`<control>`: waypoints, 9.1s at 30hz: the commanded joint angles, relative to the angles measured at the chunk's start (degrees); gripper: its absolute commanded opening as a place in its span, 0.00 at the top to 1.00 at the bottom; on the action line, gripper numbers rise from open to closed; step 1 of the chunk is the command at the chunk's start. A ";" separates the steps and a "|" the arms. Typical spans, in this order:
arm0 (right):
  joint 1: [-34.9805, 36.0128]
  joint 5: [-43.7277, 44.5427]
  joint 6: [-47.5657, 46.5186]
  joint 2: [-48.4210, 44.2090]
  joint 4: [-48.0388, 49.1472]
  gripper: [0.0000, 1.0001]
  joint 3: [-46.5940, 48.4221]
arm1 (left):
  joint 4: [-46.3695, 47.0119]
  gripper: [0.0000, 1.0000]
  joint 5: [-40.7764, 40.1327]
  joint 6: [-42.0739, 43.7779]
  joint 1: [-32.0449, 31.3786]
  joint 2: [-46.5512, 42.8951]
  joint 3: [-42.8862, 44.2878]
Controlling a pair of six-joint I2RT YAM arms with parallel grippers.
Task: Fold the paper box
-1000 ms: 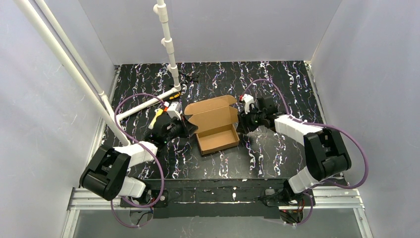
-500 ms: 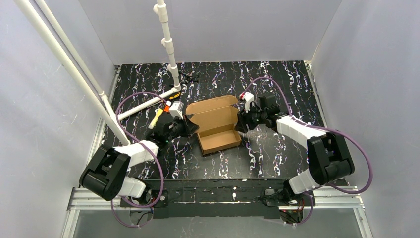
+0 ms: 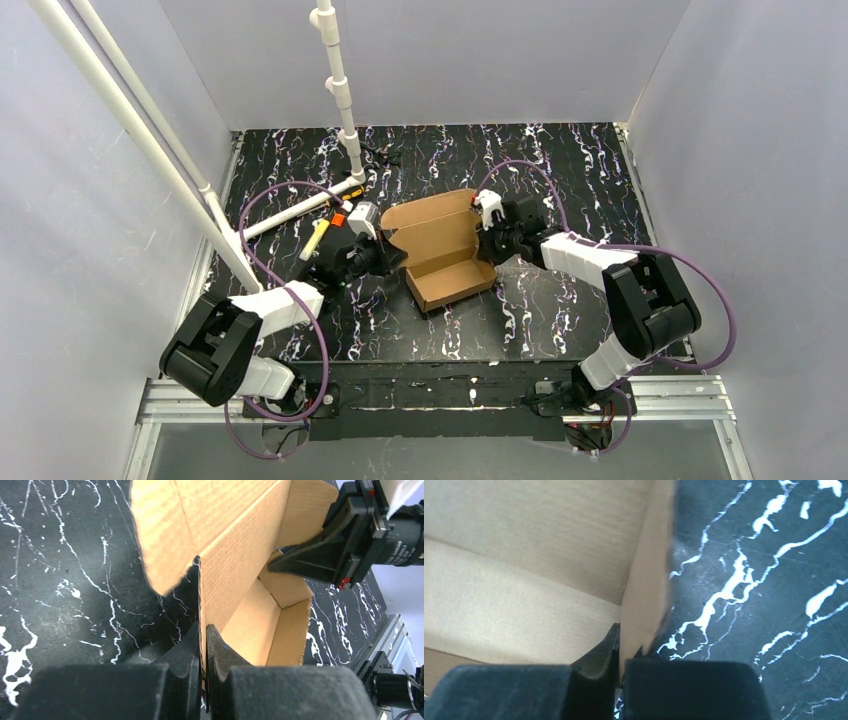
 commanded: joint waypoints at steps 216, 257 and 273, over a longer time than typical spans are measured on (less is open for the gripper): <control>-13.78 -14.85 -23.75 -9.70 -14.96 0.17 5.67 | -69.26 1.00 20.76 39.21 -5.38 34.63 67.66; -13.70 -22.78 -28.83 -12.22 -16.90 0.11 4.23 | -45.37 0.21 10.83 12.01 5.44 -3.06 31.65; 2.19 -11.89 -47.60 -13.56 -24.81 0.19 -2.27 | -41.54 0.23 14.82 2.24 7.87 -7.67 19.87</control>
